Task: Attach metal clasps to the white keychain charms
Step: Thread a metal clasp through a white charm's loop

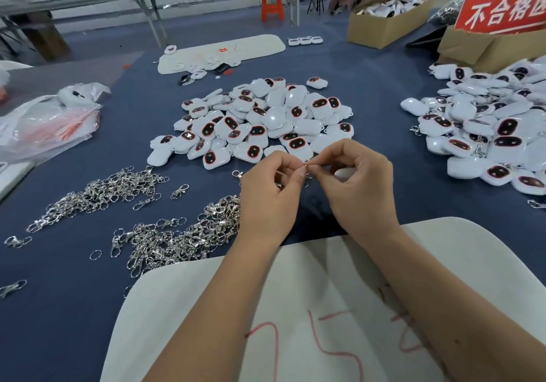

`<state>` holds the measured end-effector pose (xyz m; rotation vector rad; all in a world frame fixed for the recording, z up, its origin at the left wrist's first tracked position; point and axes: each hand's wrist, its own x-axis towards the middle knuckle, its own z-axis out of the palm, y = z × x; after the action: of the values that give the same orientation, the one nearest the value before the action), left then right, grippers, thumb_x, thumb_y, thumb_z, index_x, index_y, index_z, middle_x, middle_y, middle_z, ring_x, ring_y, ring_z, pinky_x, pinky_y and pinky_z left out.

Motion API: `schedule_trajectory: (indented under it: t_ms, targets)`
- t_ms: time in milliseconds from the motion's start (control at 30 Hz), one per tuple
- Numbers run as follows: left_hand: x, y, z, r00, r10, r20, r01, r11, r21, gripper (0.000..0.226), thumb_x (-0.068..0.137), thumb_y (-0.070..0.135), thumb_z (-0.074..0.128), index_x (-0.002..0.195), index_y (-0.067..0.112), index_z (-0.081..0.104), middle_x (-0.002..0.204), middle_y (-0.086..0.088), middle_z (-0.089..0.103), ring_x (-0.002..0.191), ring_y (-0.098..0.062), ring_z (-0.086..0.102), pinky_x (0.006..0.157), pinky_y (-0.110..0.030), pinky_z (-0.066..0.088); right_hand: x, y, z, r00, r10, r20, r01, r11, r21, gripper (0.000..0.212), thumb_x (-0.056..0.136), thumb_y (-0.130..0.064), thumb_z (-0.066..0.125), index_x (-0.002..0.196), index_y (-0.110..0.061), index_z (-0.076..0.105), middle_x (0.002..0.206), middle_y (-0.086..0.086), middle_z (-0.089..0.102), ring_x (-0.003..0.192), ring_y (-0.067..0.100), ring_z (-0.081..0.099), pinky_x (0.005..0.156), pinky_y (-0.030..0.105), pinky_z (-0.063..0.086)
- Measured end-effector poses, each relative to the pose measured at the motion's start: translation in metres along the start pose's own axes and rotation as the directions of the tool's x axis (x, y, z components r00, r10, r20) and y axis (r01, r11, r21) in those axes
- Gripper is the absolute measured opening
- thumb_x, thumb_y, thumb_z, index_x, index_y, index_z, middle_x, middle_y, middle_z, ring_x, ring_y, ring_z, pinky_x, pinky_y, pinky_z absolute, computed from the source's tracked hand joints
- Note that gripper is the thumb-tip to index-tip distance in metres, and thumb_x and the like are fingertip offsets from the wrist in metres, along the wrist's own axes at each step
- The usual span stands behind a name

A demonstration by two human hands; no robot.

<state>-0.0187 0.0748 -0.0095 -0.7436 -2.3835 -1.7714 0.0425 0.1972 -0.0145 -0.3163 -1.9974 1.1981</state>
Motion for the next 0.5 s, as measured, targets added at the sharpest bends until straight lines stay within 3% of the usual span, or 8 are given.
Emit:
schedule_trajectory:
  t_ms: [67,200,300,400,500]
  targets:
    - [0.0006,-0.0006,0.0000,1.000,-0.008,0.009,0.008,1.000,-0.029,0.010,0.089,0.006,0.071,0.083,0.013,0.070,0.074,0.004,0.069,0.070,-0.024,0.064,0.064,-0.028,0.050,-0.0002,0.0003,-0.0003,1.000,0.013,0.001,-0.013,0.999,0.032,0.019,0.083,-0.002,0.082,0.080,-0.017,0.071,0.078,-0.007,0.076,0.073,0.013,0.072,0.076,0.024,0.058]
    - [-0.0009,0.0018,-0.0005,1.000,0.003,-0.025,-0.005,0.998,-0.063,0.012,0.090,0.006,0.070,0.082,0.015,0.070,0.074,0.001,0.068,0.070,-0.027,0.063,0.064,-0.029,0.050,0.0011,0.0000,-0.0004,1.000,-0.001,0.006,0.001,0.996,0.087,0.015,0.086,-0.005,0.082,0.086,-0.017,0.073,0.084,-0.008,0.076,0.083,0.010,0.072,0.078,0.020,0.054]
    - [-0.0031,0.0030,-0.0007,0.996,0.036,-0.083,-0.040,0.998,-0.051,0.014,0.090,0.007,0.070,0.081,0.018,0.069,0.072,0.002,0.068,0.069,-0.024,0.062,0.065,-0.030,0.052,0.0029,0.0015,-0.0002,0.992,0.037,0.117,-0.049,0.993,0.103,0.010,0.091,-0.013,0.079,0.089,-0.023,0.076,0.079,-0.014,0.074,0.069,0.006,0.065,0.071,0.014,0.050]
    - [-0.0025,0.0014,-0.0011,0.998,0.012,-0.055,-0.018,0.994,-0.105,0.012,0.092,0.006,0.069,0.084,0.014,0.071,0.076,-0.002,0.070,0.073,-0.028,0.064,0.069,-0.032,0.054,0.0040,0.0042,0.0006,0.980,0.075,0.185,-0.102,0.985,0.141,0.017,0.094,-0.016,0.076,0.084,-0.029,0.076,0.066,-0.020,0.069,0.055,0.001,0.054,0.059,0.010,0.045]
    - [-0.0008,0.0008,-0.0032,1.000,-0.006,-0.003,0.005,0.982,-0.187,0.010,0.094,0.001,0.065,0.088,0.005,0.071,0.077,-0.003,0.070,0.067,-0.016,0.063,0.069,-0.024,0.053,0.0053,0.0067,0.0001,0.972,0.123,0.202,-0.164,0.966,0.200,0.017,0.095,-0.017,0.075,0.081,-0.026,0.077,0.055,-0.020,0.060,0.047,0.002,0.045,0.051,0.011,0.041]
